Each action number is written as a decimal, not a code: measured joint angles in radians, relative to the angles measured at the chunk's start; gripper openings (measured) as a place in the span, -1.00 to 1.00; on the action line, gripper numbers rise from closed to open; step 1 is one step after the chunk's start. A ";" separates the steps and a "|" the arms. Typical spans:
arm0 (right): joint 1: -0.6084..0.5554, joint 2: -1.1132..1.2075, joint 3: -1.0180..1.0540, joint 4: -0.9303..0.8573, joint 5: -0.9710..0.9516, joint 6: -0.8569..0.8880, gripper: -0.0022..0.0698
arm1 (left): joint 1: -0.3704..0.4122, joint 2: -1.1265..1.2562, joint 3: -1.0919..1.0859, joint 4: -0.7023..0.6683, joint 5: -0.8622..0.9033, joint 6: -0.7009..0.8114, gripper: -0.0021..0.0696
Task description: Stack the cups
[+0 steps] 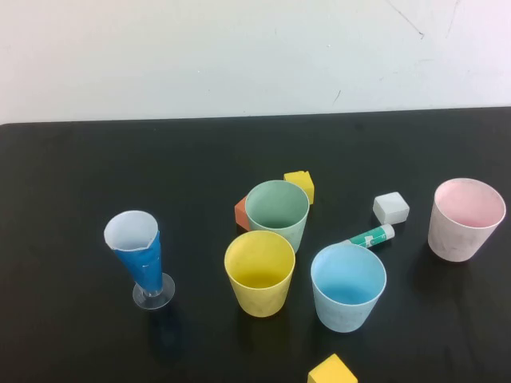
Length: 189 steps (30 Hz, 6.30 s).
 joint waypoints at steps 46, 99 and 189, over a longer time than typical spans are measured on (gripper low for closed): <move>0.000 0.000 0.007 0.264 -0.040 0.144 -0.95 | 0.000 0.000 0.000 -0.236 -0.045 -0.137 -0.95; 0.000 0.000 0.007 0.573 0.014 0.083 -0.95 | -0.530 1.385 -1.447 -0.006 0.918 0.170 -0.92; 0.000 0.238 -0.331 0.645 0.250 -0.414 -0.95 | -0.716 1.576 -1.634 0.260 0.603 -0.092 -0.92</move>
